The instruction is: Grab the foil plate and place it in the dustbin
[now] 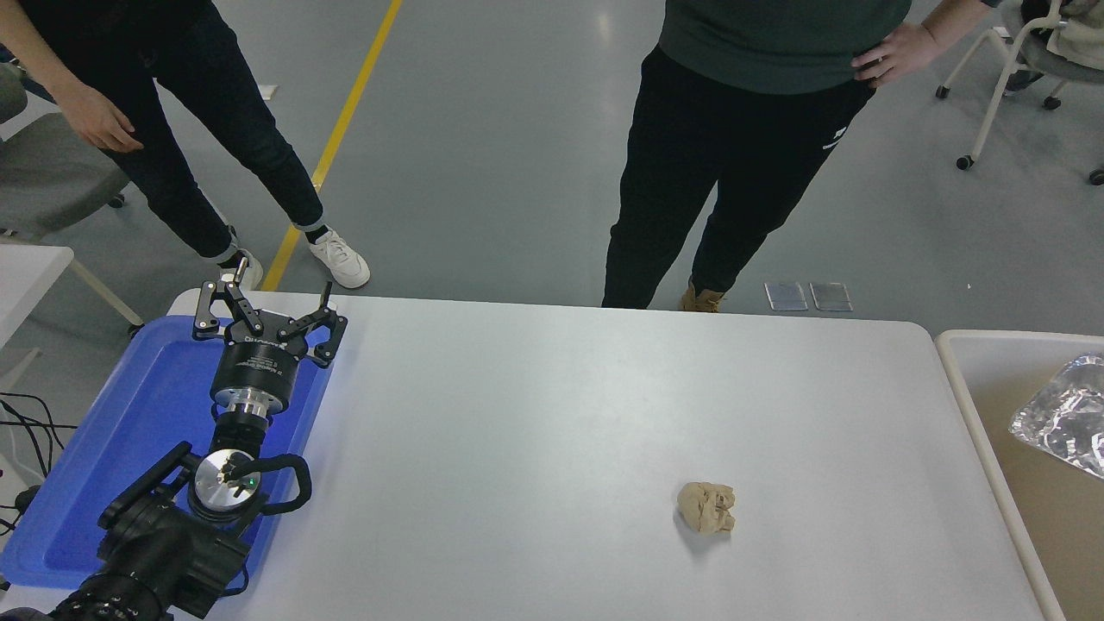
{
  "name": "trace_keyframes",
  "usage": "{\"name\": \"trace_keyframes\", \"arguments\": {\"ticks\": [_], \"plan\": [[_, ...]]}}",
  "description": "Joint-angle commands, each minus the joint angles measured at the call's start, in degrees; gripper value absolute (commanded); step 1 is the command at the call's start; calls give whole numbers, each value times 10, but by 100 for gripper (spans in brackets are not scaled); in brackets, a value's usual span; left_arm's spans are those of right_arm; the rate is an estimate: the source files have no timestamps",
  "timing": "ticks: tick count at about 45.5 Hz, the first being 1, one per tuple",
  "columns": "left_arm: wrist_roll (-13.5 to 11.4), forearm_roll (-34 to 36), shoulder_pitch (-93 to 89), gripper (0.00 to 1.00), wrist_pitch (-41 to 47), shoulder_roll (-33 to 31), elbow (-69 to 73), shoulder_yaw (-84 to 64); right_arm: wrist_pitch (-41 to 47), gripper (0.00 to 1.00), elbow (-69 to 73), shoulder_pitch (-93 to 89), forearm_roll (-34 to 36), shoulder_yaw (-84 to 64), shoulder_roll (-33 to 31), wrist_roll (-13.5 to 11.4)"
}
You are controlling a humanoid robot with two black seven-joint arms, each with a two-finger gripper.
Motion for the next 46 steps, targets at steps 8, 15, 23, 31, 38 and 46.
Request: {"name": "trace_keyframes", "arguments": {"ticks": [8,15,23,31,38,46], "plan": [[-1,0,0,100,1,0,0,0,5,100,0,0,1,0,5,9],[-1,0,0,100,1,0,0,0,7,100,0,8,1,-1,14,10],[-1,0,0,100,1,0,0,-1,9,100,2,33,0,-4,22,10],[-1,0,0,100,1,0,0,0,11,100,3,65,-1,-5,37,10],[-1,0,0,100,1,0,0,0,21,100,8,100,-9,-7,40,10],[-1,0,0,100,1,0,0,0,38,100,11,138,-10,-11,51,10]]}}
